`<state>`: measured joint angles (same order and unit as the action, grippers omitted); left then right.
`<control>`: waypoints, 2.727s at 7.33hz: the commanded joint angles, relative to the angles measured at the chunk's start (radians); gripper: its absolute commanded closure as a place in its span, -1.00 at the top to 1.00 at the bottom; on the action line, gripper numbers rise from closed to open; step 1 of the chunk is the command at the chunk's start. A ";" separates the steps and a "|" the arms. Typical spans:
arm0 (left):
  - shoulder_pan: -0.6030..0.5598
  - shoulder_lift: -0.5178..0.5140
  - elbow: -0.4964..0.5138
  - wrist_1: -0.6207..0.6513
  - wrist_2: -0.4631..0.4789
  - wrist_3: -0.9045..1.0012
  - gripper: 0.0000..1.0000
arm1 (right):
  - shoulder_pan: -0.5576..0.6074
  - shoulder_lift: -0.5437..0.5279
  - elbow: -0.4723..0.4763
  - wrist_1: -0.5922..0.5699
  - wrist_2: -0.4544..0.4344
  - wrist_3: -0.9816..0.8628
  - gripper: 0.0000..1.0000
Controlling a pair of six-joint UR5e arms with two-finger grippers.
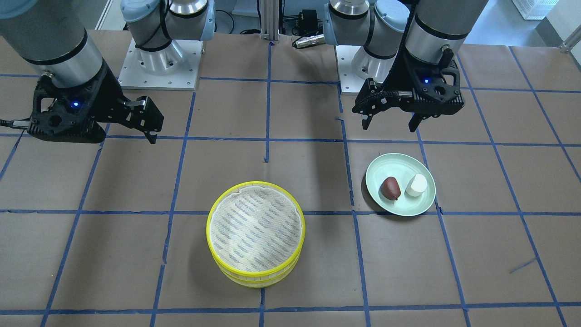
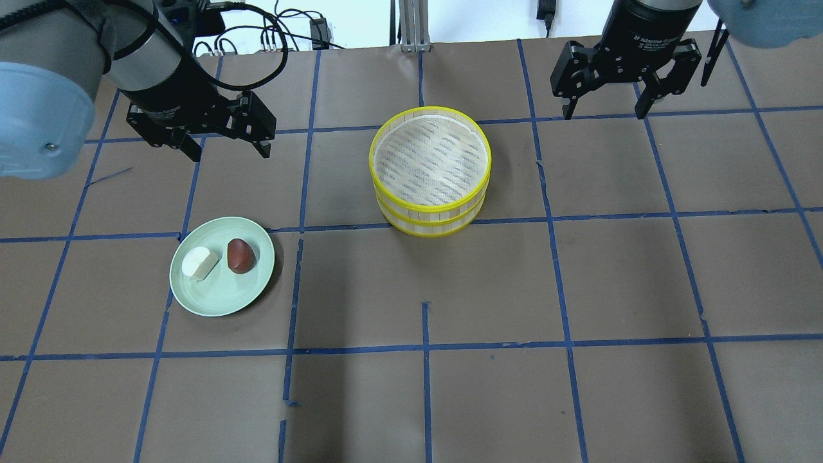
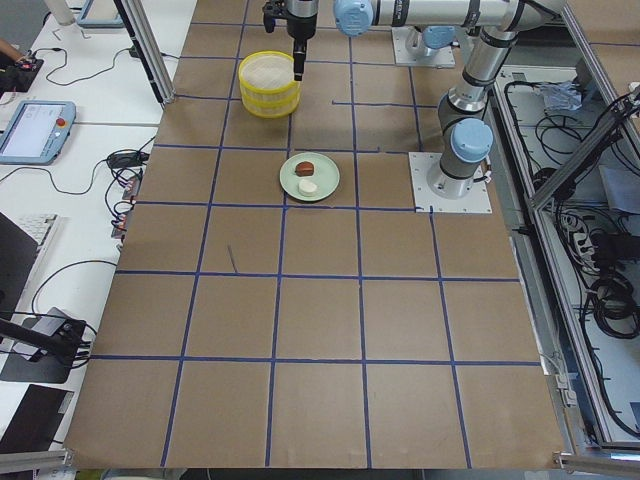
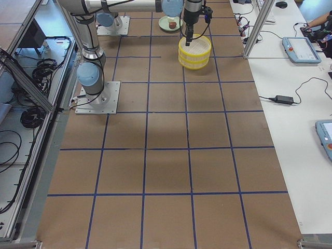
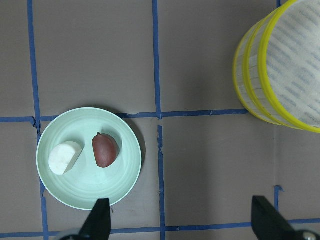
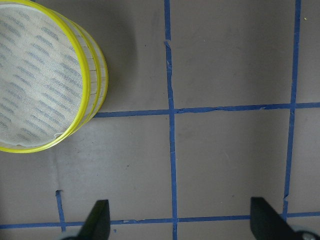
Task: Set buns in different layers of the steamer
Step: 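Move the left gripper toward the green plate while the right approaches the steamer, then lift the top steamer tier with the right gripper while the left descends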
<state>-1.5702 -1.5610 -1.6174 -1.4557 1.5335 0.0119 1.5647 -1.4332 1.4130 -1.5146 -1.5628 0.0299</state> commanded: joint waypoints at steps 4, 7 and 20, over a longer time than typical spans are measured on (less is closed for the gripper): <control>0.156 0.001 -0.027 -0.026 0.028 0.271 1.00 | 0.003 0.019 0.009 -0.018 0.009 0.051 1.00; 0.410 -0.045 -0.178 -0.017 0.039 0.530 1.00 | 0.078 0.202 0.006 -0.267 0.015 0.119 1.00; 0.317 -0.375 -0.236 0.284 0.069 0.454 0.89 | 0.166 0.361 0.090 -0.480 0.059 0.263 -0.50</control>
<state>-1.2526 -1.9294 -1.8399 -1.1830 1.6006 0.4651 1.7303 -1.0697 1.5032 -1.9922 -1.5031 0.2950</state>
